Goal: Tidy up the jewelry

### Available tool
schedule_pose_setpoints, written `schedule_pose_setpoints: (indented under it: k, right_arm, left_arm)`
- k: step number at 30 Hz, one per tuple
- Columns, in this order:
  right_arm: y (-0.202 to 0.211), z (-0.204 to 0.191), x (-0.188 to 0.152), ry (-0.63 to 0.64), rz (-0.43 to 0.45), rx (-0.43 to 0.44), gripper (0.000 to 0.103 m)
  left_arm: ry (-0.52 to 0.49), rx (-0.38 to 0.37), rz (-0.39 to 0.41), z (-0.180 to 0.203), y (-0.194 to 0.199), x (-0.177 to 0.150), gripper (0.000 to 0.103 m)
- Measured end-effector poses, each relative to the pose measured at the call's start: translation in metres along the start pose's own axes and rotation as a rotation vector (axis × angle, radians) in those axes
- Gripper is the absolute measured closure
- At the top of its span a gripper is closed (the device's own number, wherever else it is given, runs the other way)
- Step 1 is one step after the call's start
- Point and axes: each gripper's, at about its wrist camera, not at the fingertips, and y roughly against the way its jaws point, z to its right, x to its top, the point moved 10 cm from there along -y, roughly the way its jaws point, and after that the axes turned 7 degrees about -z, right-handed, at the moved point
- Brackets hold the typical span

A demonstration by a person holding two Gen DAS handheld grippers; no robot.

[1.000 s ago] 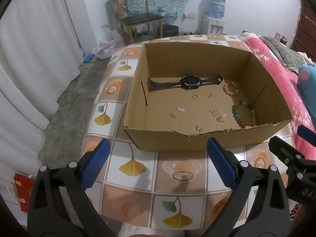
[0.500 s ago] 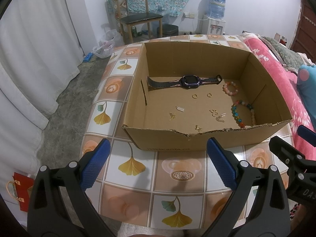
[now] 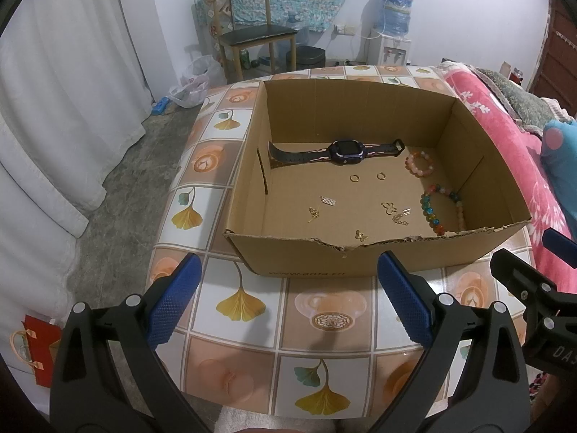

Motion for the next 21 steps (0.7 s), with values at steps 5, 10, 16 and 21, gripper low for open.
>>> schedule_pose_setpoints:
  k: [5, 10, 16, 21]
  right_arm:
    - [0.0010, -0.0013, 0.0002, 0.001, -0.001, 0.000, 0.007]
    - [0.0011, -0.0017, 0.0004, 0.001, -0.001, 0.000, 0.007]
    - [0.0011, -0.0019, 0.0004, 0.001, -0.002, -0.001, 0.007]
    - [0.0013, -0.0020, 0.0001, -0.002, -0.002, -0.001, 0.007]
  left_arm:
    - [-0.001, -0.002, -0.001, -0.0003, -0.0002, -0.0002, 0.009]
    - [0.000, -0.003, -0.001, 0.0001, -0.0002, -0.0002, 0.008]
    - [0.002, -0.002, -0.002, -0.0001, -0.0006, -0.0005, 0.008]
    - [-0.001, -0.002, -0.001, -0.0008, -0.0004, -0.0005, 0.008]
